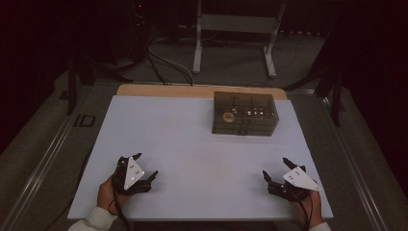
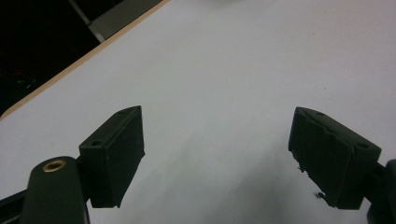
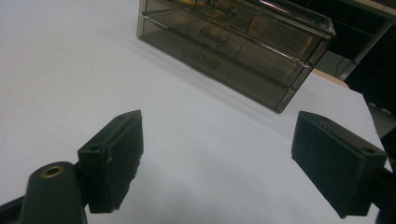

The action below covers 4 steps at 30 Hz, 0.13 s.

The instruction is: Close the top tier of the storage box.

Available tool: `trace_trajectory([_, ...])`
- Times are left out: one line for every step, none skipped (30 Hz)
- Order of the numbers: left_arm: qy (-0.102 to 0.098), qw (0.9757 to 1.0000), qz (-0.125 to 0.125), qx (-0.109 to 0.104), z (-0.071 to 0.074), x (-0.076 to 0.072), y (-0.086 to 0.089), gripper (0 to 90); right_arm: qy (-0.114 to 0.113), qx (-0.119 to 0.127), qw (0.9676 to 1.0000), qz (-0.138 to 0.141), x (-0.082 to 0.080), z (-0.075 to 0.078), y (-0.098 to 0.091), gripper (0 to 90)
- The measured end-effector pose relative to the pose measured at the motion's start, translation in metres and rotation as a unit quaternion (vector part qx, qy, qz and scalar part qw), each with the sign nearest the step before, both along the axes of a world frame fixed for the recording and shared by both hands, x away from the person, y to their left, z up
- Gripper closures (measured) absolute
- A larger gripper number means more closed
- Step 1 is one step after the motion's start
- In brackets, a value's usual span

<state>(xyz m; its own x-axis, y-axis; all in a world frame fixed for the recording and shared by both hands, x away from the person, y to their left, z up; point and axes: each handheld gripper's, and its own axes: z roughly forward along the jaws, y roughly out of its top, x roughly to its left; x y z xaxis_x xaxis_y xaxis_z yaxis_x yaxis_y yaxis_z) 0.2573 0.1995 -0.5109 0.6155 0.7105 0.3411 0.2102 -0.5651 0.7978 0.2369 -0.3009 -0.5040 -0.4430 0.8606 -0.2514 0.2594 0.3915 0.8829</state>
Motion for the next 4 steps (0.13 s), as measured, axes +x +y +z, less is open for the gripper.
trace_trajectory([-0.001,1.0,0.001,0.001,0.0002,0.0,0.0001,19.9,0.002,0.001,1.0,0.002,0.0001,-0.0001,-0.0001,17.1])
trace_trajectory([-0.001,1.0,0.001,0.0,0.0004,0.0001,0.0001,19.9,0.003,0.001,1.0,0.003,0.0004,-0.0003,-0.0001,17.7])
trace_trajectory([-0.001,1.0,0.002,0.0,0.0007,0.0003,0.0002,19.9,0.004,0.001,1.0,0.003,0.0006,-0.0004,-0.0002,17.8])
trace_trajectory([-0.001,1.0,0.002,-0.001,0.0008,0.0006,0.0003,19.9,0.005,0.001,1.0,0.003,0.0008,-0.0007,-0.0003,17.8])
